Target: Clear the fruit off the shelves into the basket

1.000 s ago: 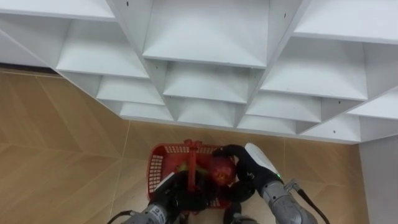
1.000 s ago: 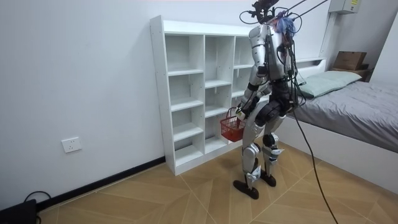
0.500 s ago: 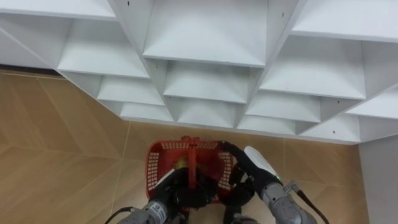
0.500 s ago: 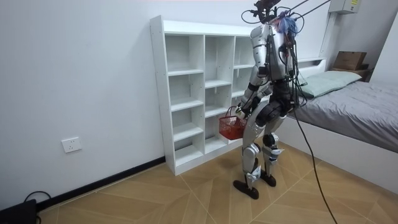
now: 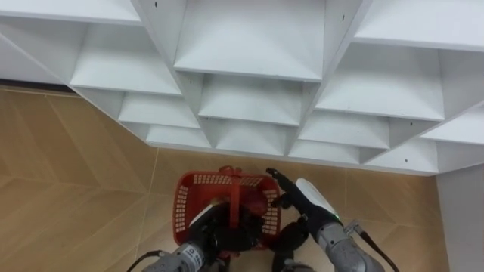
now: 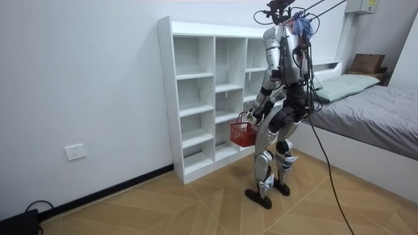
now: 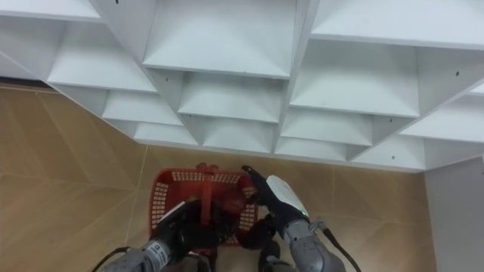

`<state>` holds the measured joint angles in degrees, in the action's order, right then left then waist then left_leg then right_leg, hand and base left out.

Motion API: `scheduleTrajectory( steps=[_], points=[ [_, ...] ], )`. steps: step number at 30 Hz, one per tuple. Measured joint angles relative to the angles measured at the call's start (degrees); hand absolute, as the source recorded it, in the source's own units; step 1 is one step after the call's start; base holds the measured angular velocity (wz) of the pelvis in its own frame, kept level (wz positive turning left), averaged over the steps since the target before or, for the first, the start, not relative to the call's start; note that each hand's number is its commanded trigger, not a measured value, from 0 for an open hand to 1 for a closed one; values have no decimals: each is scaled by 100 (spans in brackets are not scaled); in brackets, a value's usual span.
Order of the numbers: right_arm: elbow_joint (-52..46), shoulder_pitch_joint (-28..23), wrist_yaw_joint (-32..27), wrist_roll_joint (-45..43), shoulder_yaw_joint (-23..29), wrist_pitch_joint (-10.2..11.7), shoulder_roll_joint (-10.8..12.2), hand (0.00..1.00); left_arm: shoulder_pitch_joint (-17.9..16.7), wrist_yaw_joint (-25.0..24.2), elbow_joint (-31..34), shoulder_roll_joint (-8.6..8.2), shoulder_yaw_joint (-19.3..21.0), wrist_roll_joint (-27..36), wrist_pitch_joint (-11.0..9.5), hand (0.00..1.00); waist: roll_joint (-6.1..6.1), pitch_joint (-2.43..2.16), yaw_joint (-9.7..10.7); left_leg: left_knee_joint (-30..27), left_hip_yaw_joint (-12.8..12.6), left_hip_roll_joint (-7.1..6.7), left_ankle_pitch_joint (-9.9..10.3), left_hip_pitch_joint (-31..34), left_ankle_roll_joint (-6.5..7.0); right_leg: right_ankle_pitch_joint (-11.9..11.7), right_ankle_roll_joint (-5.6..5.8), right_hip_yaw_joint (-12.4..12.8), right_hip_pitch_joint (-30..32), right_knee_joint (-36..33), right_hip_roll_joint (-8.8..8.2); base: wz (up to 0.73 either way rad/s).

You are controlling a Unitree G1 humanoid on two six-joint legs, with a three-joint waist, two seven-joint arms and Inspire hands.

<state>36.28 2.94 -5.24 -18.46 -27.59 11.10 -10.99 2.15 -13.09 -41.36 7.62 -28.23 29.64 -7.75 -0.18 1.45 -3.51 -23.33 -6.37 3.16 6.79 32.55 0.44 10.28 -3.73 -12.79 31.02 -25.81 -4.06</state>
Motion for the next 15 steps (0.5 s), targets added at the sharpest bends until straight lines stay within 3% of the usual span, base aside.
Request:
scheduleTrajectory(
  steps=[15],
  points=[
    [125,19,164,92,-36,-1,-14,0,16,20,-75,50,76,-54,0,100,24,-4,-8,-8,12,5,-10,-27,-14,-10,-15,-6,-21,-23,1,0]
  ],
)
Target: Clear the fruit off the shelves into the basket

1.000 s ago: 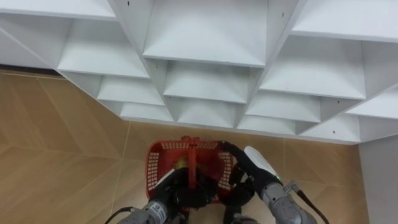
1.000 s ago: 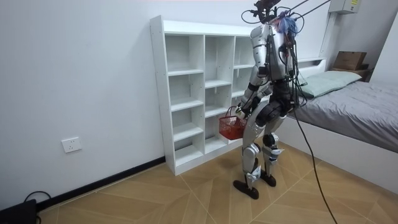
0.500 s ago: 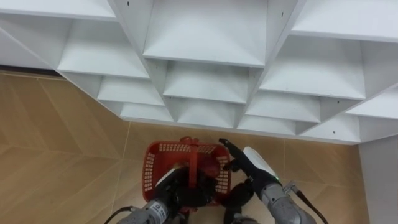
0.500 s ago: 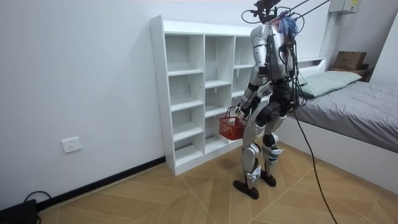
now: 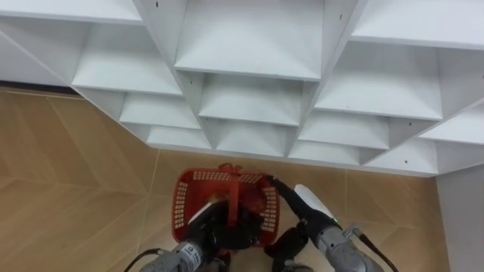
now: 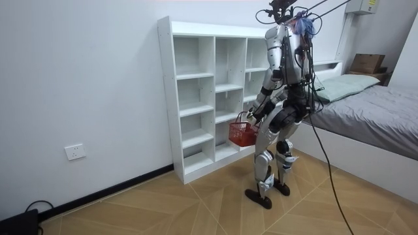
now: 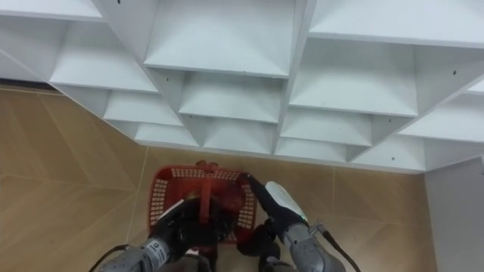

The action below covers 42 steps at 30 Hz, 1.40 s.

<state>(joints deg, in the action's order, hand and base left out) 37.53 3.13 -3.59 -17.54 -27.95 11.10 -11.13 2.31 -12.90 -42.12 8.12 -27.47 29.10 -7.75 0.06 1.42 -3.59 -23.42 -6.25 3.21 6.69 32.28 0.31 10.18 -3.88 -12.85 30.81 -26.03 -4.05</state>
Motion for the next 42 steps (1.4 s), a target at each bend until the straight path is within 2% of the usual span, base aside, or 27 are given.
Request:
scheduleTrajectory(
  steps=[7,11,14,16,21,26,28,30,32,36,42],
  points=[
    [223,4,10,-26,15,3,26,0,0,220,-115,45,93,-500,-25,100,-6,5,19,20,-3,0,-1,-74,-3,0,-1,-3,-79,35,4,0],
    [402,-23,74,-30,190,10,9,0,7,355,-391,44,432,-894,-146,100,-16,14,13,125,-9,1,-5,-203,-10,1,1,-16,-208,110,13,0],
    [540,-21,67,-50,279,16,-36,0,-47,520,-493,146,555,-1187,-209,100,-20,17,15,210,-12,-3,-14,-336,-21,0,3,-20,-335,182,25,0],
    [751,6,57,-44,290,33,-37,0,-88,643,-587,203,557,-1347,-237,100,-21,17,16,267,-32,-1,-21,-436,-33,-8,6,-29,-439,261,41,0],
    [1076,-89,64,123,389,45,-50,0,-163,1036,-888,211,737,-2140,-279,100,-29,18,26,476,-104,-2,-22,-784,-55,-20,16,34,-737,456,87,-4],
    [1169,-309,51,216,669,180,-57,0,-219,1158,-1161,201,953,-2256,-399,100,-52,15,33,690,-194,-8,-11,-1270,-72,-18,41,101,-1194,689,130,-7],
    [1145,-427,43,257,875,238,-40,0,-347,1164,-1227,206,1094,-2255,-434,100,-62,5,38,858,-205,-37,-20,-1530,-86,-41,64,149,-1436,855,164,-8],
    [1184,-676,-41,278,1157,327,-25,0,-589,1230,-1223,205,1335,-2255,-523,100,-117,-59,97,1028,-192,-73,-23,-1834,-92,-26,88,152,-1711,981,164,-2],
    [1343,-787,-91,415,1272,333,-28,0,-803,1249,-1245,215,1442,-2251,-556,100,-155,-91,151,1099,-196,-89,-20,-2030,-95,-27,107,130,-1953,1118,165,5],
    [1644,-1032,-232,871,1564,385,-6,0,-984,1242,-1521,205,1600,-2243,-575,100,-184,-99,179,1297,-230,-103,-3,-2504,-102,-65,162,153,-2434,1421,194,0],
    [1930,-1175,-316,1121,1794,452,20,0,-1086,1229,-1605,159,1965,-2207,-634,100,-169,-128,175,1388,-250,-96,34,-2787,-117,-88,172,185,-2717,1549,225,-4]
  ],
)
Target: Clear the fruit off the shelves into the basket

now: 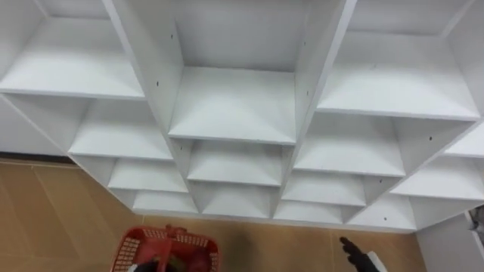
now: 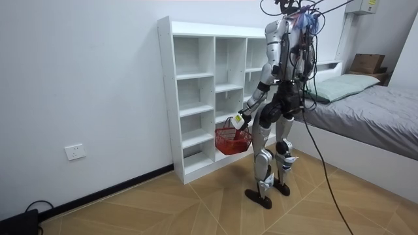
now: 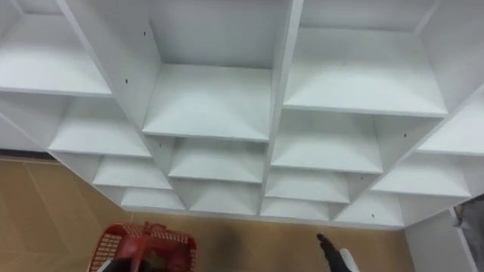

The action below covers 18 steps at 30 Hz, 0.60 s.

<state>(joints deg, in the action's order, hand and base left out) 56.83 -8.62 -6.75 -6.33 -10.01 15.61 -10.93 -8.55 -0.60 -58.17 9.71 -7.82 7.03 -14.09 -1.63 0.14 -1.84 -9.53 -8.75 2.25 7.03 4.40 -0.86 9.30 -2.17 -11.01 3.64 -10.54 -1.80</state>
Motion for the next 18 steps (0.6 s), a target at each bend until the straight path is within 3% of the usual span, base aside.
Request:
scheduleTrajectory(
  steps=[10,13,18],
  points=[
    [938,16,-42,738,306,-25,85,0,16,18,-631,-15,353,10,-6,100,58,0,20,16,-21,1,74,-331,-1,10,22,-14,-353,89,5,-1],
    [1219,24,34,1075,461,-81,237,0,-14,38,-681,-31,387,17,29,100,64,5,17,31,-2,-2,78,-398,-3,12,25,-14,-425,104,9,0],
    [1442,-33,292,1731,678,-319,249,0,-148,45,-705,-136,850,21,147,100,108,6,24,49,-3,-3,154,-651,-16,27,46,24,-681,186,28,-5]
  ],
)
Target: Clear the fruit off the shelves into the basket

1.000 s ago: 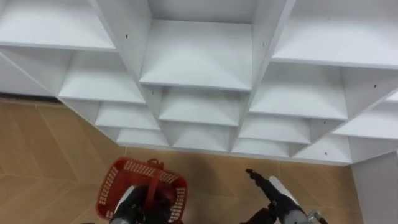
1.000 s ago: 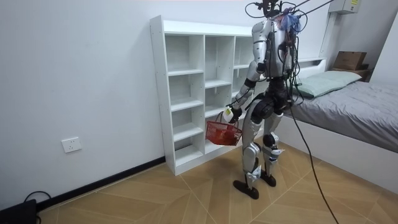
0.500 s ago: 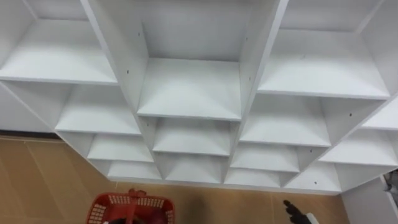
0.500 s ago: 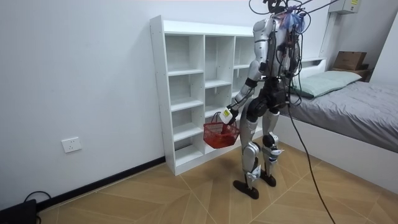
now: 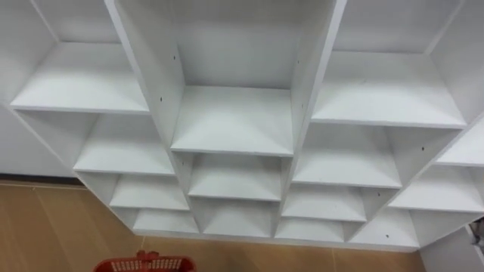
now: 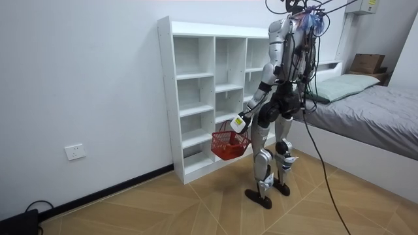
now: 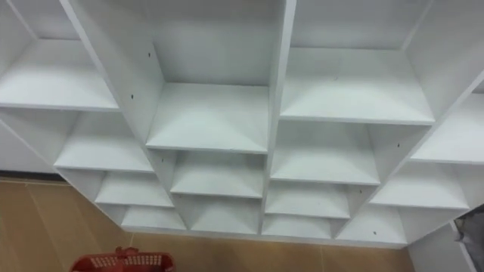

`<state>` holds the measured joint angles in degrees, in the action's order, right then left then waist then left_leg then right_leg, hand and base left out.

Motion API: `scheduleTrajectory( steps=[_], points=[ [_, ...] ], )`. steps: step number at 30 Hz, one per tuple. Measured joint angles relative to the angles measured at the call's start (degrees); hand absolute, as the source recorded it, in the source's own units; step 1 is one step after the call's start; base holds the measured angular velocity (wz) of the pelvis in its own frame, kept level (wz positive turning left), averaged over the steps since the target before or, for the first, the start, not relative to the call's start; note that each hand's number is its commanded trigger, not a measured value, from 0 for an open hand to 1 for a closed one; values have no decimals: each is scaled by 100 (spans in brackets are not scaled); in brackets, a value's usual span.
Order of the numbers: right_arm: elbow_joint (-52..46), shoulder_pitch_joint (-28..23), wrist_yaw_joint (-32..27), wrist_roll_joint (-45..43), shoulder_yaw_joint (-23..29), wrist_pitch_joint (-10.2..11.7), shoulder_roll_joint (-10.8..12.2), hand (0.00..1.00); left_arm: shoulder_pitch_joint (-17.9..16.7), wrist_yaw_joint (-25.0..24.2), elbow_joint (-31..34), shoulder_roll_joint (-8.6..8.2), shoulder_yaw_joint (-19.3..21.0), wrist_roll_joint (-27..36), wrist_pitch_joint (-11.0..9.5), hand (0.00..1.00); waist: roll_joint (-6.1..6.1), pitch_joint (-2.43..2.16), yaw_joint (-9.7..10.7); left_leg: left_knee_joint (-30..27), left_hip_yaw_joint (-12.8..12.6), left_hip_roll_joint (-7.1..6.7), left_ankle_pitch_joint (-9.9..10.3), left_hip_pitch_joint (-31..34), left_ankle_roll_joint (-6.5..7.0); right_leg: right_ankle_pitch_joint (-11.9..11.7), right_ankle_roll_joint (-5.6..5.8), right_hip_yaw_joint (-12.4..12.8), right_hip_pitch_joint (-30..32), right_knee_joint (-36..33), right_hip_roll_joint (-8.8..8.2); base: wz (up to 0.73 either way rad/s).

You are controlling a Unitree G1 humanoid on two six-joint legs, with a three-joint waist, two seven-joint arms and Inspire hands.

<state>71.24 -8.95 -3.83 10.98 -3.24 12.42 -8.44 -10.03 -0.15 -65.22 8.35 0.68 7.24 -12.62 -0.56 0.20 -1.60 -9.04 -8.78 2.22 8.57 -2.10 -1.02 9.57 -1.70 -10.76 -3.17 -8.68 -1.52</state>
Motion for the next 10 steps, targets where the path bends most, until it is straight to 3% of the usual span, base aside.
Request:
scheduleTrajectory(
  steps=[5,10],
  points=[
    [5,-153,203,504,215,-140,70,0,-56,1,2,-147,387,-8,132,100,-1,-9,-5,11,-41,-1,5,-19,0,6,5,62,-5,-2,11,0],
    [8,-236,263,696,375,-268,137,0,-86,6,1,-215,497,-9,246,100,0,-8,-1,26,-55,-2,6,-39,1,12,10,112,-7,-6,15,-2]
  ],
)
